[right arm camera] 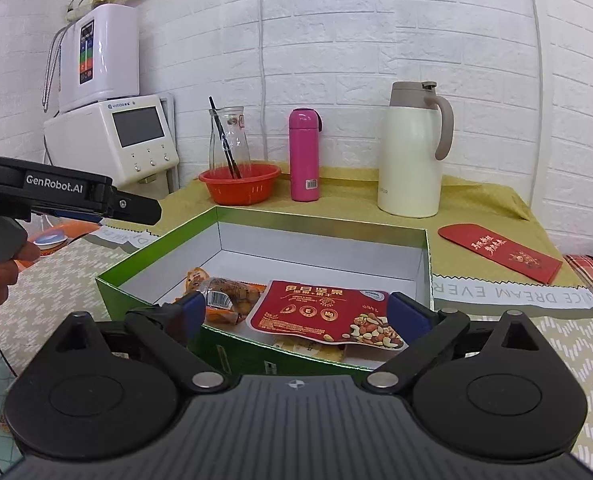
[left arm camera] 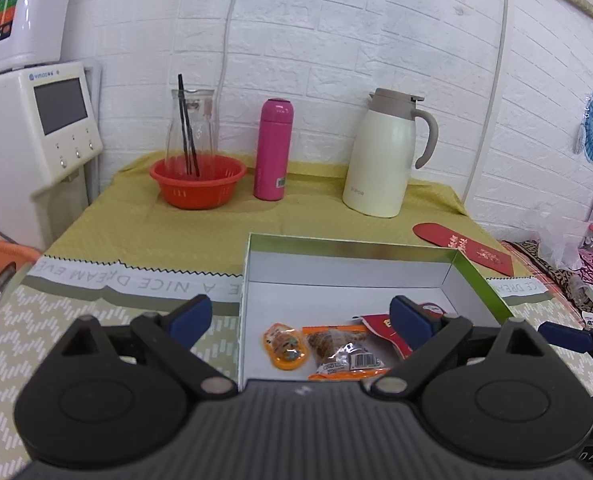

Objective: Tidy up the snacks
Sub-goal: 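Return both grippers to the snack pile and grasp the brown jerky pack with the right gripper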

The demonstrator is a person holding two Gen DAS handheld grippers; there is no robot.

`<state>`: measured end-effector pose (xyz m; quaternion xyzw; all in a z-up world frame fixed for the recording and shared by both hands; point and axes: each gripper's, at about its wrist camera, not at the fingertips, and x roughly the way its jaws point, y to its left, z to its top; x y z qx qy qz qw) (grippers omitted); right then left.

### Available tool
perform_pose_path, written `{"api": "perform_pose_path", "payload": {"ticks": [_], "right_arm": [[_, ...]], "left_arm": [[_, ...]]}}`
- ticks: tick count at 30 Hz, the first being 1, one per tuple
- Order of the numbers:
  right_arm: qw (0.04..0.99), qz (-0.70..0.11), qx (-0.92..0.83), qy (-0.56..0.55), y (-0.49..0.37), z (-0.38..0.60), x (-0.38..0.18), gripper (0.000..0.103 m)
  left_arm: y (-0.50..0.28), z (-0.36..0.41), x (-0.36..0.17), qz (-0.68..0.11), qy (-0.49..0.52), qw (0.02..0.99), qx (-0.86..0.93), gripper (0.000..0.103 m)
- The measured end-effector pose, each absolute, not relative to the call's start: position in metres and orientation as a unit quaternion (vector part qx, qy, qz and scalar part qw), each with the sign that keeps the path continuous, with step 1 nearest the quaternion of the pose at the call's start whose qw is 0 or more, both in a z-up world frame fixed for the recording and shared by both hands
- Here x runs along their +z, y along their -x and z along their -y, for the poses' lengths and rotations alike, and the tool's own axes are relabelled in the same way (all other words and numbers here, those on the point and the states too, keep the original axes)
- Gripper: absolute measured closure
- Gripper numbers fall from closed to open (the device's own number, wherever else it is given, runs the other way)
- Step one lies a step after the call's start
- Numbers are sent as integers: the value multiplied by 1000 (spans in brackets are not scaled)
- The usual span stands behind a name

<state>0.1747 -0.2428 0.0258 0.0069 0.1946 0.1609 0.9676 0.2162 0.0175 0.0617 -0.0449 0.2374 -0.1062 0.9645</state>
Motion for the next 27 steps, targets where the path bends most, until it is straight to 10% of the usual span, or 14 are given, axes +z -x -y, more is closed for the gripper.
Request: {"api": "perform_pose_path", "payload": {"ticks": [27], "right_arm": [[965,-222,139,-6,-36,261,10,0]], "left_arm": [[-50,-5,9,-297,60,934,-188,9]]}}
